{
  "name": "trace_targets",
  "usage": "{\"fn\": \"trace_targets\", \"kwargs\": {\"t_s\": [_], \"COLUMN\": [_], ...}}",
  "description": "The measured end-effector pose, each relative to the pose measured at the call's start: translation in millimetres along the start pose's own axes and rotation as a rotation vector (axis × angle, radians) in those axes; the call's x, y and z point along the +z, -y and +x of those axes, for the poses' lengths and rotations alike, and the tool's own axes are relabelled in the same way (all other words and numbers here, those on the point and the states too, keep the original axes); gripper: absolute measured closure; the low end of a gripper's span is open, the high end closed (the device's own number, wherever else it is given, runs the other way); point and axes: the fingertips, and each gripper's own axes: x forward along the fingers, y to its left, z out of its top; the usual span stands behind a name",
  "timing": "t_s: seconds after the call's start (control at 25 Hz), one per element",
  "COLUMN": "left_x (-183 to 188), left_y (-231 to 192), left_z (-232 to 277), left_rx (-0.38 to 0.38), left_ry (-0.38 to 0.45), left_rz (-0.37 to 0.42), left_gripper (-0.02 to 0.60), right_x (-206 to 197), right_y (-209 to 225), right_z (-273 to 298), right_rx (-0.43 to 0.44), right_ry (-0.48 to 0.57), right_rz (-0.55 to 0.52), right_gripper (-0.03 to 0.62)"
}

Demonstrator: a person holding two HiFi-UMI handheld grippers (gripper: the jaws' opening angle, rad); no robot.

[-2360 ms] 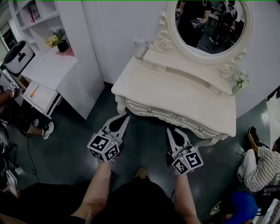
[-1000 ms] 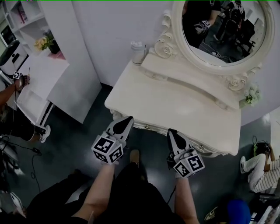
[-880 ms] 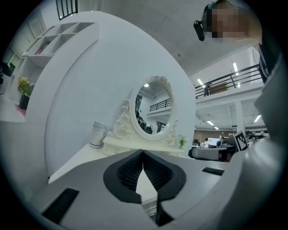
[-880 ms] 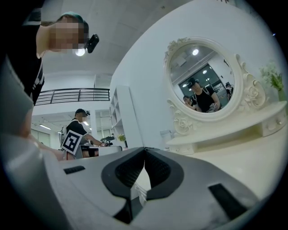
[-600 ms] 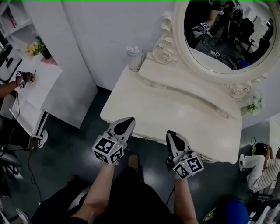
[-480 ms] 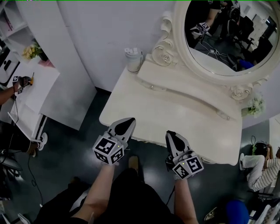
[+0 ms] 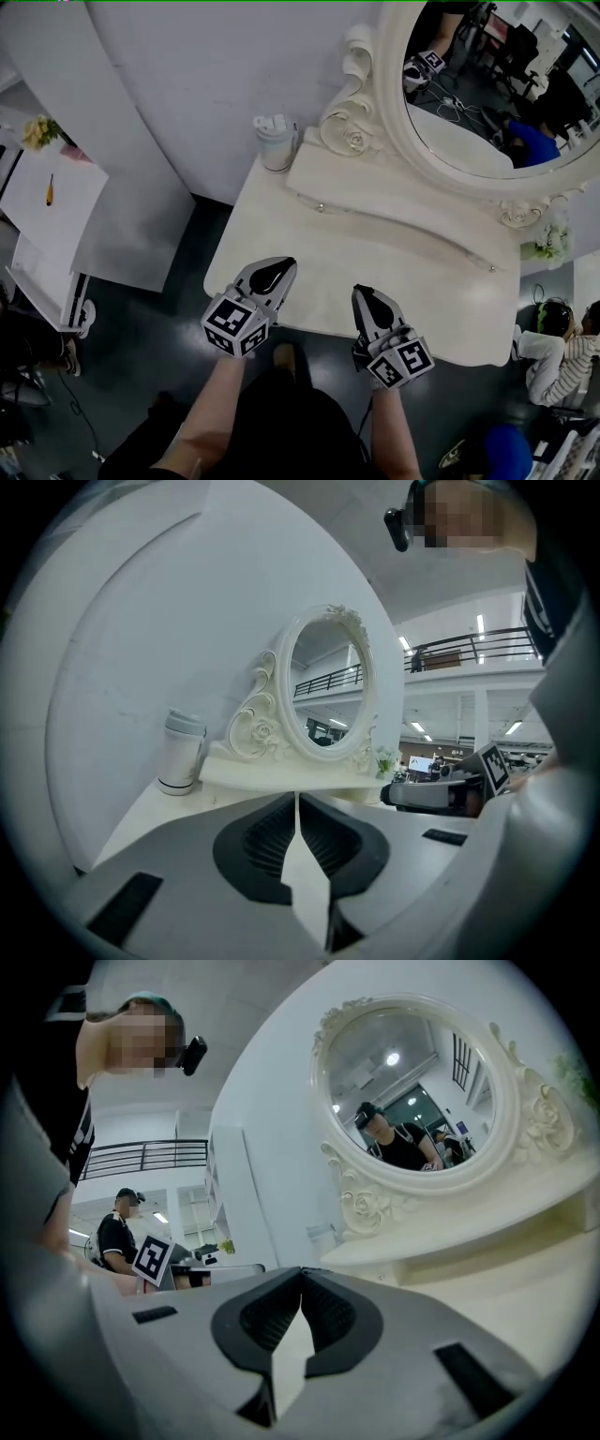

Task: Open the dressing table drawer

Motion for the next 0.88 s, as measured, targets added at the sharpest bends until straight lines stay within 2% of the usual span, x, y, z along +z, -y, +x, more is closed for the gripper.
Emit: {"fn": "trace_targets", "kwargs": {"t_s": [0.2, 0.24, 0.44, 0.88], "left_x": [-7, -7, -14, -35], "left_y": [-11, -12, -18, -48], "left_z": [24, 29, 57, 116], "left_rx": [-0.020, -0.023, -0.027, 0.067], "left_ry": [-0.020, -0.024, -0.042, -0.087], "left_rz": [-0.012, -0.013, -0.025, -0.072], "left_gripper": [0.559, 0.535, 0.505, 0.439], "right_x": [-1, -1, -1, -18], "right_y": [21, 25, 44, 75], "right_z": [12, 14, 25, 64], "right_rx": [-0.027, -0.030, -0.035, 0.004], "right_ry": [0.000, 0.001, -0.005, -0.078], "right_rz": [0.016, 0.019, 0.032, 0.014], "right_gripper": [0.588, 0.588, 0.588, 0.588]}}
